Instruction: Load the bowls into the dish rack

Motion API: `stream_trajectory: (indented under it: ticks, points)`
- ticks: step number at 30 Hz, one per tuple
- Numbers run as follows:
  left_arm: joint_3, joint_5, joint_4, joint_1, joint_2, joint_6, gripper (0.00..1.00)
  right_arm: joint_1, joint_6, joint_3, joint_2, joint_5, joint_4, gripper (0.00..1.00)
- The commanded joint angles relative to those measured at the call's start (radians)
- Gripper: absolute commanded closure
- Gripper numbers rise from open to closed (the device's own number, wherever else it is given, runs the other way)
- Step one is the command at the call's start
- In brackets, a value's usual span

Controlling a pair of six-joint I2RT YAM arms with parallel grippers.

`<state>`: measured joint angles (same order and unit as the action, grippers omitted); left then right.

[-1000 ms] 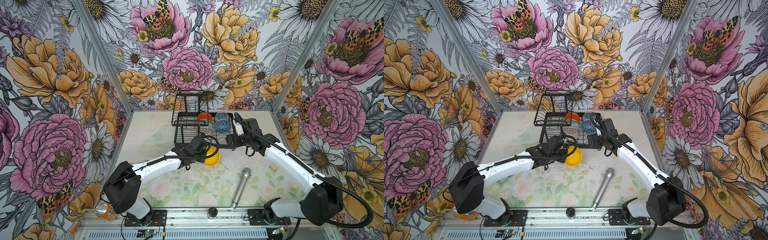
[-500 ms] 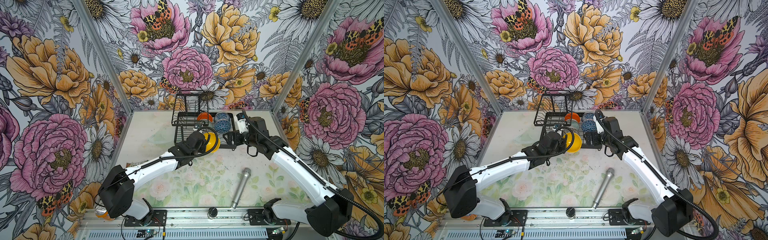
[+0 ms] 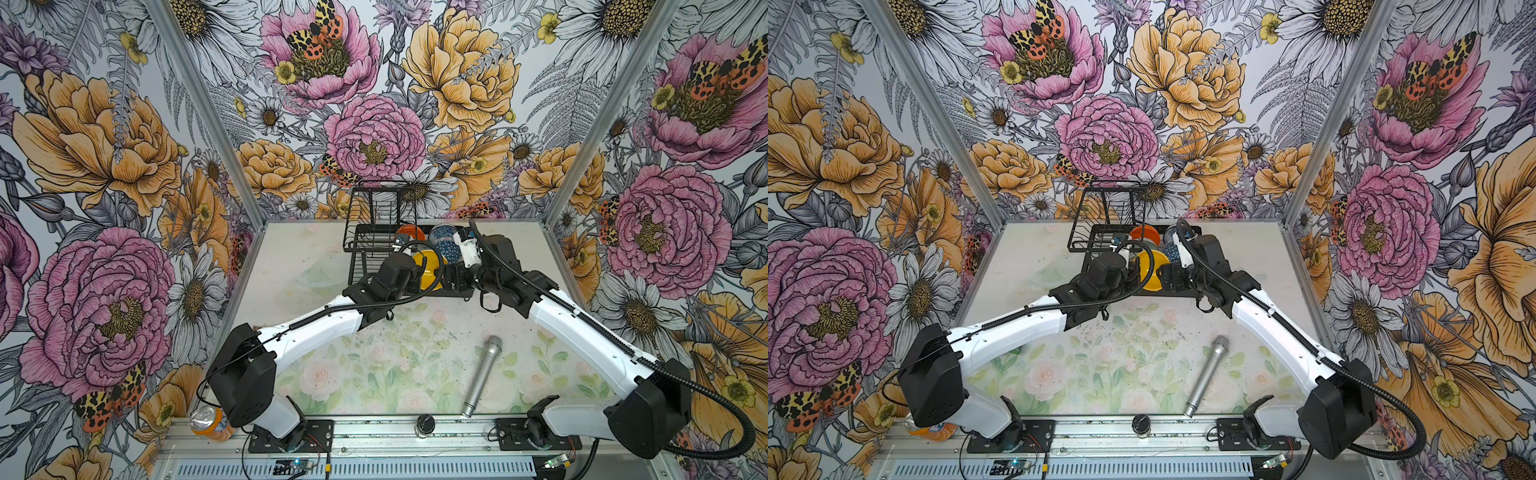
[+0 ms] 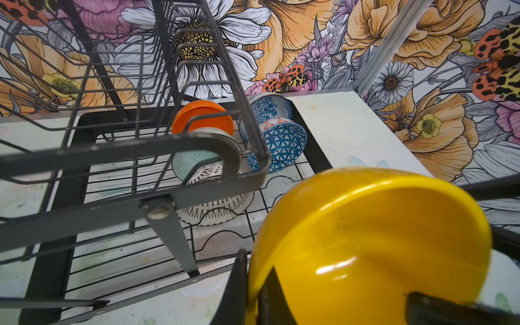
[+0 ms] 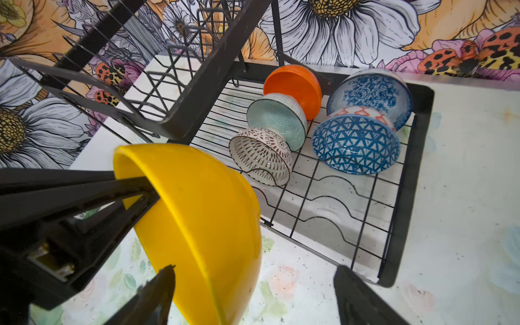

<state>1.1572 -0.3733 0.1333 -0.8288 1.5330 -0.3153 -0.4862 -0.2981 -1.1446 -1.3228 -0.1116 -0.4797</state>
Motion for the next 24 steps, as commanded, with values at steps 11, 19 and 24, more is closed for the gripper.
stream_trajectory:
  ticks: [11,19,24]
  points:
    - [0.048,0.055,-0.076,0.000,0.022,0.002,1.00,-0.011,-0.060,-0.043,-0.088,0.030,0.082,0.52]
    - [0.032,0.097,-0.100,0.000,0.023,0.002,1.00,-0.013,-0.070,-0.044,-0.096,0.032,0.095,0.88]
    - [0.029,0.125,-0.088,0.006,0.019,0.006,1.00,-0.012,-0.071,-0.036,-0.088,0.052,0.095,1.00]
